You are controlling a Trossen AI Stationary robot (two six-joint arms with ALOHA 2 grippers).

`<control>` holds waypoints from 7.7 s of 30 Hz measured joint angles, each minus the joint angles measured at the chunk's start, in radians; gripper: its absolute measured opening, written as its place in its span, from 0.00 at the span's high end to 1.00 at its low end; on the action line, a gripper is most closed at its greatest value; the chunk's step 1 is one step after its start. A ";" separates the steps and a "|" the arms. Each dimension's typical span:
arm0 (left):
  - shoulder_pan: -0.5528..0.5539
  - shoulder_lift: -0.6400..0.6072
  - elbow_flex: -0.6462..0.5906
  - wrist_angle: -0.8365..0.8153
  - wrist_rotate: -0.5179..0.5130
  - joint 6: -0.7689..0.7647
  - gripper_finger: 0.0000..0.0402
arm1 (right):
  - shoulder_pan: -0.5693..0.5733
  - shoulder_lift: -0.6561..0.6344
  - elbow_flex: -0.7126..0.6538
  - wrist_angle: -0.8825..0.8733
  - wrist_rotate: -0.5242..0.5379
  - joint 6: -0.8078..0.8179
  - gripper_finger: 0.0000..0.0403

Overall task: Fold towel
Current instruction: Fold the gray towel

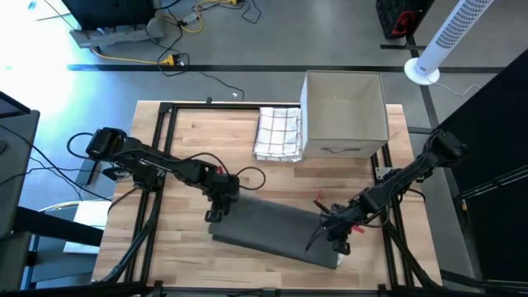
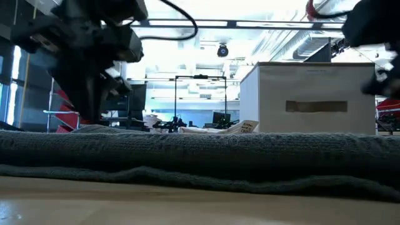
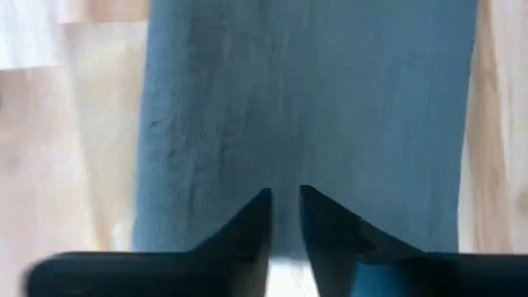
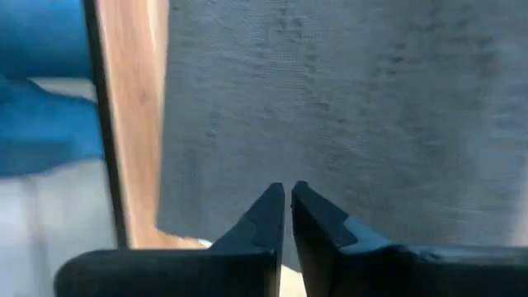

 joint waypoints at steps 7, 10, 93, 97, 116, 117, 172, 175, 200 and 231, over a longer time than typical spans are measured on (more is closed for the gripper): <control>0.010 0.060 -0.074 0.031 0.002 -0.030 0.99 | 0.026 0.000 -0.056 0.025 0.044 0.074 1.00; 0.010 0.078 -0.098 0.056 0.010 -0.073 0.99 | 0.013 0.000 -0.058 -0.081 0.074 0.080 1.00; 0.003 -0.684 -0.061 -0.256 -0.183 0.008 1.00 | -0.316 0.269 0.297 -0.616 0.087 0.657 0.53; 0.003 -0.684 -0.061 -0.256 -0.182 0.007 1.00 | -0.315 0.241 0.210 -0.487 0.073 0.723 0.54; 0.003 -0.663 -0.234 0.001 -0.179 0.006 1.00 | -0.297 0.006 0.205 -0.701 0.154 0.750 0.96; 0.003 -0.651 -0.268 0.087 -0.177 0.000 1.00 | -0.300 -0.028 0.221 -0.761 0.162 0.754 0.96; 0.037 0.141 -0.418 1.132 -0.055 -0.185 1.00 | -0.429 0.477 0.404 0.479 0.008 0.395 0.96; 0.037 0.141 -0.418 1.132 -0.056 -0.185 1.00 | -0.431 0.477 0.404 0.477 -0.021 0.394 0.90; 0.120 -0.275 -0.416 0.796 -0.062 -0.157 1.00 | -0.424 0.071 0.403 -0.005 0.051 0.241 0.55; 0.220 0.227 -0.406 1.160 0.161 -0.213 1.00 | -0.267 0.338 0.403 -0.272 -0.004 0.199 1.00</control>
